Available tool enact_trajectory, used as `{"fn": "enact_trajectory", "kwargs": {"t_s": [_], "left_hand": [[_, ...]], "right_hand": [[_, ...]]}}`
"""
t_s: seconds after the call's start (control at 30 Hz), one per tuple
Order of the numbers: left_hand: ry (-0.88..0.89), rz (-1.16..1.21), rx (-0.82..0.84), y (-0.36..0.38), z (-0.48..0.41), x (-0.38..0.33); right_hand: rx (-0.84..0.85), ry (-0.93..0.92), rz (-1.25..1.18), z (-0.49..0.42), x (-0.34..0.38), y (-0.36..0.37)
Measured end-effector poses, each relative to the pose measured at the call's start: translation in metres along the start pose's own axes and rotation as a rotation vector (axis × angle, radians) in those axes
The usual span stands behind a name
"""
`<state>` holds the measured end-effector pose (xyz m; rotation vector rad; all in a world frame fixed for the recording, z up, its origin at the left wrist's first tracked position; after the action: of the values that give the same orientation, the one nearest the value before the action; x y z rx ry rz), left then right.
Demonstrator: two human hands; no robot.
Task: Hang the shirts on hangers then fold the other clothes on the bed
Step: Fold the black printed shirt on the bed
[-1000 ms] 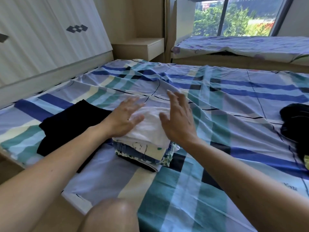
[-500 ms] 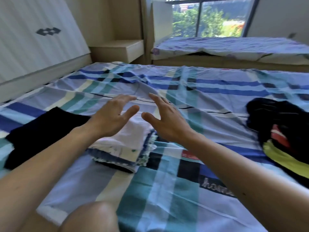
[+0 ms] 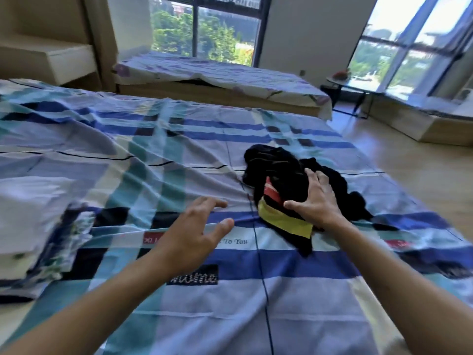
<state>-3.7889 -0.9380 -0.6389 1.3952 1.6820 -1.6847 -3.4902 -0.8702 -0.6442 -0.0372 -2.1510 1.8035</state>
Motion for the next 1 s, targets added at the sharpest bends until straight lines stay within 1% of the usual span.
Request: {"fn": "enact_trajectory", "kwargs": {"t_s": [0.07, 0.13, 0.2, 0.3, 0.37, 0.43, 0.53, 0.6, 0.63, 0.7, 0.77, 0.87, 0.93, 1.0], "left_hand": [[-0.016, 0.002, 0.014, 0.009, 0.001, 0.005], [-0.022, -0.003, 0.021, 0.015, 0.000, 0.009], [-0.042, -0.032, 0.033, 0.020, 0.000, 0.011], [-0.049, -0.043, 0.070, 0.024, 0.004, 0.016], [-0.052, -0.046, 0.078, 0.025, 0.007, 0.018], [-0.064, -0.042, 0.076, 0.024, 0.010, 0.019], [-0.071, -0.035, 0.066, 0.020, 0.013, 0.020], [-0.090, -0.020, 0.071, 0.019, 0.013, 0.019], [-0.098, -0.012, 0.071, 0.019, 0.013, 0.019], [-0.131, 0.039, 0.075, 0.020, 0.010, 0.021], [-0.228, 0.203, 0.060, 0.022, 0.007, 0.023], [-0.493, 0.636, -0.016, 0.026, 0.004, 0.021], [-0.660, 0.916, 0.024, 0.030, 0.008, 0.016], [-0.705, 1.164, 0.119, 0.033, 0.011, 0.009]], "right_hand": [[0.117, -0.024, 0.092, -0.007, -0.024, 0.018], [0.157, -0.101, 0.186, -0.009, -0.029, 0.034], [0.105, -0.134, 0.288, -0.011, -0.027, 0.042], [-0.029, -0.142, 0.447, -0.015, -0.022, 0.042], [-0.051, -0.139, 0.492, -0.018, -0.020, 0.042], [-0.028, -0.123, 0.396, -0.019, -0.020, 0.041], [-0.024, -0.112, 0.138, -0.017, -0.022, 0.025], [-0.003, -0.157, 0.053, -0.014, -0.019, 0.016], [0.036, -0.191, -0.015, -0.010, -0.015, 0.013], [0.160, -0.294, -0.247, 0.007, 0.005, 0.008], [0.264, -0.360, -0.453, 0.028, 0.029, 0.002], [0.456, -0.481, -0.675, 0.062, 0.064, -0.011], [0.599, -0.580, -0.760, 0.088, 0.086, -0.021], [0.723, -0.673, -0.772, 0.114, 0.106, -0.028]]}}
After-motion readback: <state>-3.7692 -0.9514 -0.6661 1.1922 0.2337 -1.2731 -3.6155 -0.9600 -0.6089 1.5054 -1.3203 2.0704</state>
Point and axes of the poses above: each hand's wrist, its own z-axis away from the middle knuckle, its own y-axis out of the palm, x = y × z, the point moved 4 cm from there along -z, towards the middle knuckle, and after that the axes turned 11 degrees about z, right-handed, at the moved point
